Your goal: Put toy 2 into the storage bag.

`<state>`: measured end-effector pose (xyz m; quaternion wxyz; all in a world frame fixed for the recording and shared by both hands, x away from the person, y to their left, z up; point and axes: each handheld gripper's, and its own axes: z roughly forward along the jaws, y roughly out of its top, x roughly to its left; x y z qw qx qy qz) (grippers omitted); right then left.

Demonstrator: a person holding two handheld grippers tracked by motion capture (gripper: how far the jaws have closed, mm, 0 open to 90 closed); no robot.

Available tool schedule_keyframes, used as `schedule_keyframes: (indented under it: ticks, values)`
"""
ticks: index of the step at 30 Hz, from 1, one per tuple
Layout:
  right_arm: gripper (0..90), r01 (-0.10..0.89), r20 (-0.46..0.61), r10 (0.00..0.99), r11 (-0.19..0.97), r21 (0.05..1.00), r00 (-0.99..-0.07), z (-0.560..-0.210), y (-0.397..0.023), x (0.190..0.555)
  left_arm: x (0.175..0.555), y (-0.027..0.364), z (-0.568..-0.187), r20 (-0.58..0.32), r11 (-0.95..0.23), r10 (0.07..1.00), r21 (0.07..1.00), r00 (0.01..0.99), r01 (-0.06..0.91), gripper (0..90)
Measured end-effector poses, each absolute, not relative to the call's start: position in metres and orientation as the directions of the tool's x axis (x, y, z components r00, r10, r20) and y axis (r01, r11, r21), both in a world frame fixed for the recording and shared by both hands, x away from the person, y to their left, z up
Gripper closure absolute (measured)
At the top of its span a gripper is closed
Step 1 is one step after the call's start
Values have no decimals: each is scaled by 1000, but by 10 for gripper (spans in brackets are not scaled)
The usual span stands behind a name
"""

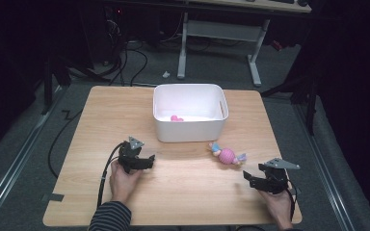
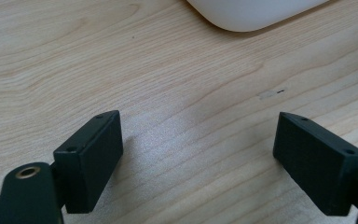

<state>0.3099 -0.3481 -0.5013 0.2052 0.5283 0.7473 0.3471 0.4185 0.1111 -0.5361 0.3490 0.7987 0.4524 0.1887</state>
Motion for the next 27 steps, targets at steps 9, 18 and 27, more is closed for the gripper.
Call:
schedule_keyframes:
  ticks: [9, 18, 27]
  values:
    - [288, 622, 31, 905, 266, 737, -423, -496, -330, 306, 418, 111, -536, -10, -350, 854, 728, 520, 590, 154]
    - [296, 577, -10, 876, 326, 748, -482, -483, -309, 313, 418, 111, -536, -9, -352, 853, 727, 521, 590, 151]
    - [291, 562, -43, 851, 382, 734, -524, -473, -290, 330, 418, 111, -536, -10, -351, 854, 727, 520, 590, 151]
